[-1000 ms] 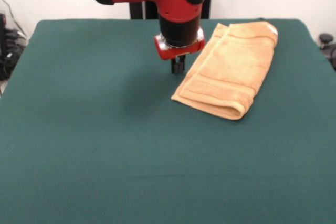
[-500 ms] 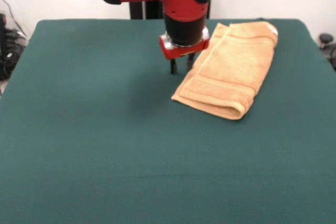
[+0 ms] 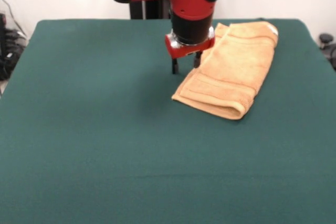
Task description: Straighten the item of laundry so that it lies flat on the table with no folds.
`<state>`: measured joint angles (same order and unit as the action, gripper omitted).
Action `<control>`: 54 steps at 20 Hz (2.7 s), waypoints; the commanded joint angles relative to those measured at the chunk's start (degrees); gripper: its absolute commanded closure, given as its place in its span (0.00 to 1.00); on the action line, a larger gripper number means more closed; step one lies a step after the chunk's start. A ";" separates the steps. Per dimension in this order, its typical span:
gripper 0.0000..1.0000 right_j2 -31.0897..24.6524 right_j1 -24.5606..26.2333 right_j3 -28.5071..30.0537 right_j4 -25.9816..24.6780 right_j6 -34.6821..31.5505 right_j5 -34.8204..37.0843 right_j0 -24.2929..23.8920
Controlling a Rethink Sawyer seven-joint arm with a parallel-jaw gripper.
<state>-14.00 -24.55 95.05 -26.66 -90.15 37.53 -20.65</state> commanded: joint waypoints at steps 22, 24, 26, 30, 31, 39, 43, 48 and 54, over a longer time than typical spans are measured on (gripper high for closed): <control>0.00 -4.74 -2.06 0.34 2.59 -3.66 -2.02 1.18; 0.00 -4.83 -2.00 0.52 2.78 -3.87 -2.22 1.23; 0.00 -4.83 -2.08 0.64 3.03 -3.99 -2.02 1.31; 0.00 -5.07 -2.09 0.89 3.89 -3.64 -0.91 1.18; 0.00 -4.93 -1.73 0.57 3.86 -3.50 -0.65 1.22; 0.00 -4.74 0.46 0.09 2.95 -2.62 -2.40 0.70; 0.00 -3.78 1.24 -0.80 2.21 -2.98 -2.42 1.39; 0.00 -2.34 3.03 -2.41 1.02 -3.14 -2.38 1.80; 0.00 -1.18 3.84 -3.41 0.57 -3.69 -1.77 2.60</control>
<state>-14.02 -25.28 94.52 -25.61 -90.15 35.50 -20.40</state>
